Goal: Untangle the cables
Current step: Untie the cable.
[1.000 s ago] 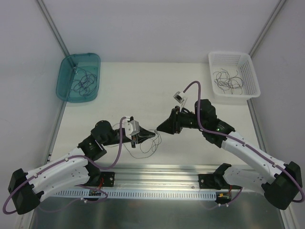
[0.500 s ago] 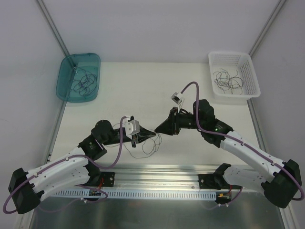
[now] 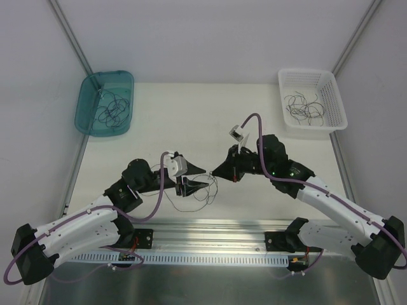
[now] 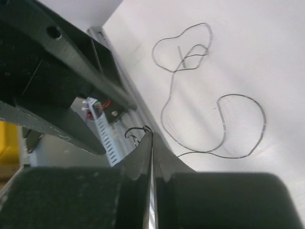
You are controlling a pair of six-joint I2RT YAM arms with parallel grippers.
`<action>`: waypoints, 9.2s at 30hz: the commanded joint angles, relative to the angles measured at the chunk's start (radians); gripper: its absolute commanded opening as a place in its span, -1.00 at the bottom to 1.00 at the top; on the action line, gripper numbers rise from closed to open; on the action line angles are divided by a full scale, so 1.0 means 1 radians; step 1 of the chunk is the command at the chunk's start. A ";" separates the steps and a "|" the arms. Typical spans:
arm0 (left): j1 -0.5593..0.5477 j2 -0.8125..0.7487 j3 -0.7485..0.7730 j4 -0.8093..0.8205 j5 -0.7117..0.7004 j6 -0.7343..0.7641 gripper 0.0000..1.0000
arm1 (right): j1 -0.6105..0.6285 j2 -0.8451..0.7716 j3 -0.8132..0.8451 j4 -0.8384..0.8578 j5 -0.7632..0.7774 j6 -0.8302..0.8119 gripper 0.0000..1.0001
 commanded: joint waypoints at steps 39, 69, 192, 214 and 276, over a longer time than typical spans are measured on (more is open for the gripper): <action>-0.075 0.331 0.325 -0.191 -0.313 -0.372 -0.40 | 0.285 0.081 0.294 -0.368 0.733 -0.217 -0.99; -0.076 -0.032 -0.013 -0.104 -0.813 -0.611 -1.00 | 0.046 -0.037 0.129 -0.502 0.913 0.131 -0.99; 0.034 0.015 0.020 -0.045 -0.183 -0.278 0.53 | 0.127 0.089 0.185 -0.442 0.467 -0.262 -0.99; 0.053 0.405 0.365 -0.409 0.159 -0.033 0.13 | 0.166 0.091 0.268 -0.502 0.325 -0.488 -0.99; 0.051 0.032 -0.176 0.410 -0.247 -0.464 -1.00 | -0.037 -0.067 0.115 -0.309 0.277 -0.140 -0.20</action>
